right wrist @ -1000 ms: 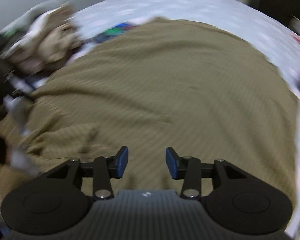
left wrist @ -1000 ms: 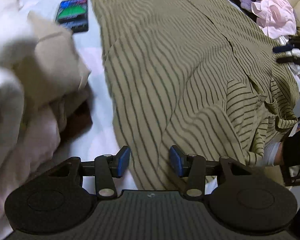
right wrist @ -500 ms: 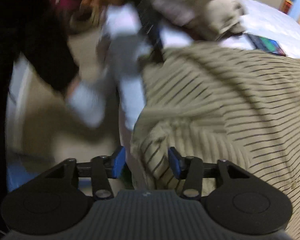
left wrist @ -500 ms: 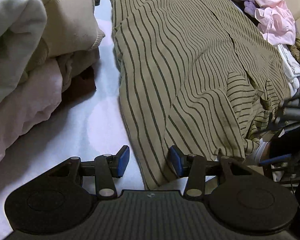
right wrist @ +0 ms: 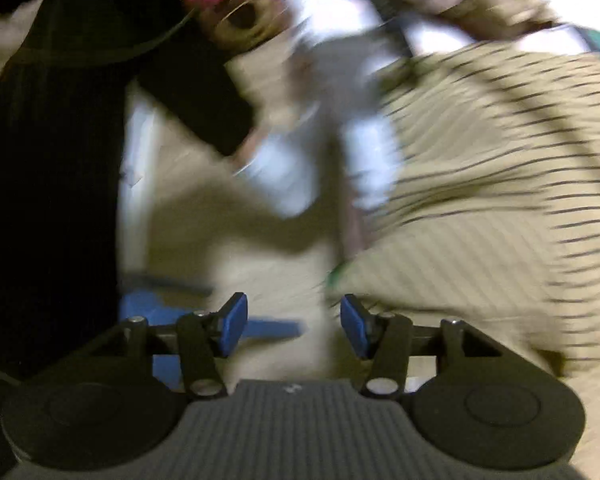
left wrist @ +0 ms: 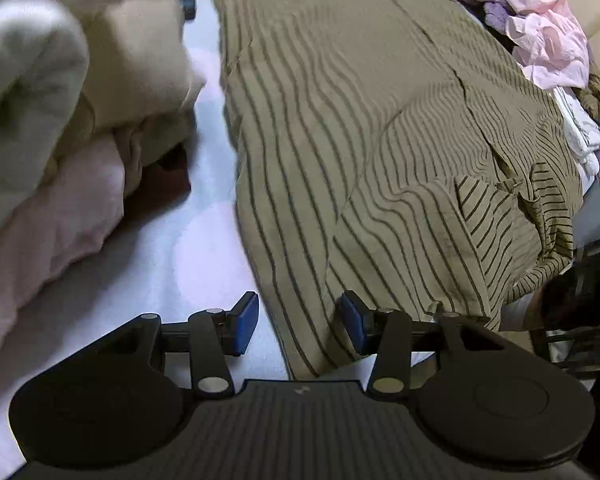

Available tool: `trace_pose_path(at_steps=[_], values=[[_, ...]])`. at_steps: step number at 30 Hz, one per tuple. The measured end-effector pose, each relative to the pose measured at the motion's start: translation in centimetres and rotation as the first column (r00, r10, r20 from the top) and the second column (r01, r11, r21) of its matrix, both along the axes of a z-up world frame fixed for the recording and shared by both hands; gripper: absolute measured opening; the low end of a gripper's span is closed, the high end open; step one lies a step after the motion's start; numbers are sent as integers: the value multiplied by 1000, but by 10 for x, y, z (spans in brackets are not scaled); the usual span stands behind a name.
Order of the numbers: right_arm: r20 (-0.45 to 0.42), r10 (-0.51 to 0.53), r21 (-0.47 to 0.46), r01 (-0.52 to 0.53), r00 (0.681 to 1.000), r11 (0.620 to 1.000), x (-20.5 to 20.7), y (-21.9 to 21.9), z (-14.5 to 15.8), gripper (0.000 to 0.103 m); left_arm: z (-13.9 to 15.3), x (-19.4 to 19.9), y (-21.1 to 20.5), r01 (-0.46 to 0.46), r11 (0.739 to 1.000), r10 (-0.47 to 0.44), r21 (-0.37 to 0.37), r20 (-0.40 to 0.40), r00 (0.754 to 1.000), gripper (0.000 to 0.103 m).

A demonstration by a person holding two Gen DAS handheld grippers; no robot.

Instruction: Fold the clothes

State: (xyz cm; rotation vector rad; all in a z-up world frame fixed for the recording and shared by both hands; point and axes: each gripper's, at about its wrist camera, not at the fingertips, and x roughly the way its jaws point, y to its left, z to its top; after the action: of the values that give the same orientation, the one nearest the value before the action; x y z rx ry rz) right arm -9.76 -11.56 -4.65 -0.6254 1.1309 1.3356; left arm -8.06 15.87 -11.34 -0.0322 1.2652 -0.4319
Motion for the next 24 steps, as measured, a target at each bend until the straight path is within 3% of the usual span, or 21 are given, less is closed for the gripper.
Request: trace_pose_path(at_steps=[2, 5, 8, 11, 17, 19, 24], values=[[111, -92, -27, 95, 990, 995, 19, -14, 6, 56, 5, 0, -4, 13, 1000, -14, 5, 21, 1000, 43], [255, -198, -62, 220, 946, 973, 45, -36, 12, 55, 16, -1, -9, 35, 999, -36, 14, 74, 997, 43], [263, -287, -103, 322, 921, 941, 59, -65, 14, 55, 32, -5, -22, 90, 996, -92, 19, 148, 985, 42], [239, -356, -124, 392, 904, 912, 62, -92, 14, 56, 49, -10, -46, 202, 978, -189, -48, 197, 962, 42], [174, -445, -171, 472, 879, 865, 52, -125, -8, 56, 43, -13, -111, 316, 936, -292, -159, 155, 944, 43], [184, -431, -167, 460, 884, 872, 44, -125, -15, 56, 34, -13, -132, 330, 930, -312, -161, 128, 941, 43], [192, -419, -135, 447, 887, 884, 33, -117, -23, 55, 9, -17, -169, 366, 927, -359, -79, 97, 928, 43]])
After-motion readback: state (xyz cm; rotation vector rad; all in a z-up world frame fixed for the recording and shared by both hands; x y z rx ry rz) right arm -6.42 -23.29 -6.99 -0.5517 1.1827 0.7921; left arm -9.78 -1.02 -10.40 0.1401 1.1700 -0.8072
